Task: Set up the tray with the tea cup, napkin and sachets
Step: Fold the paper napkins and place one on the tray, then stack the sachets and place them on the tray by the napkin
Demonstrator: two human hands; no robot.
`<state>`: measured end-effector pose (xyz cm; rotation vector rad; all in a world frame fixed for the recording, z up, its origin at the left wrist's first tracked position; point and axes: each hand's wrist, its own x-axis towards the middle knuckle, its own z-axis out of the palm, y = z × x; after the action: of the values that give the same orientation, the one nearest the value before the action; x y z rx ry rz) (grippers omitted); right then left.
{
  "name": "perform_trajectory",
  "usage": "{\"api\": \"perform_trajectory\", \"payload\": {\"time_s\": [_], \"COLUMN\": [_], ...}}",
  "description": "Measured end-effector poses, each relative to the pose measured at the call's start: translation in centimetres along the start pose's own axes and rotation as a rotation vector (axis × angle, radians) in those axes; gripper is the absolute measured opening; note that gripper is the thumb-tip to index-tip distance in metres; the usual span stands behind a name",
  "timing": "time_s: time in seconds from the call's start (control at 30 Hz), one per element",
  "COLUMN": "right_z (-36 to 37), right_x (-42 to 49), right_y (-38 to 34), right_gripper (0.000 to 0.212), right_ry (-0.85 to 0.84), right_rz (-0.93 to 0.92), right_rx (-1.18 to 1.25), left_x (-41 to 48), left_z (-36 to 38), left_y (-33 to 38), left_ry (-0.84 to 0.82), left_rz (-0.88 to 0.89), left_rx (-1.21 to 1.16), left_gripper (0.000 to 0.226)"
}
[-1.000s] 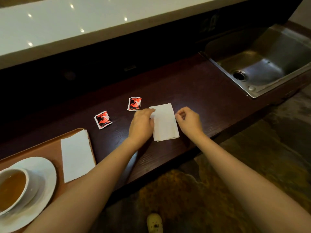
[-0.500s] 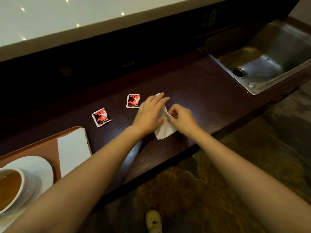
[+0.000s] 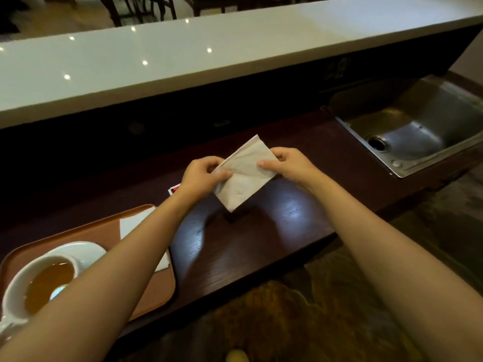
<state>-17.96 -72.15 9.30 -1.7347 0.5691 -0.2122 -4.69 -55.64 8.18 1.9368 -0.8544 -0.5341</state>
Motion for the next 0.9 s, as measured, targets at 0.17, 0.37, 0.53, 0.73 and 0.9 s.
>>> {"api": "perform_trajectory", "payload": {"time_s": [0.17,0.37,0.53,0.73,0.9], "right_z": [5.3,14.4,20.8,24.9,26.1], "right_x": [1.8,2.8,3.1,3.6,4.1], "right_y": [-1.5,-1.9,-1.6,-0.3,0.9], "right_gripper": [0.015,0.006,0.018,0.006,0.014], "right_ry": [-0.01,-0.211,-0.289,-0.386,-0.316], "right_rz": [-0.014,-0.079,-0.179,-0.219,-0.267], "right_rx": [-0.048,-0.353,-0.522,-0.616,-0.709], "left_x": [-5.4,-13.5,-16.6,-17.9,-17.7], "left_z": [-1.6,-2.8,-3.9,-4.3,-4.1], "left_y": [-1.7,-5.7,-8.1,-10.3,-10.7], "left_ry": [0.152,0.477,0.627,0.582,0.524], "left_rz": [-0.204,-0.389,-0.488,-0.559,-0.579], "left_rx": [-0.301,-0.209,-0.075,0.09,0.219], "left_gripper": [0.026,0.039,0.045,0.05,0.052]}}
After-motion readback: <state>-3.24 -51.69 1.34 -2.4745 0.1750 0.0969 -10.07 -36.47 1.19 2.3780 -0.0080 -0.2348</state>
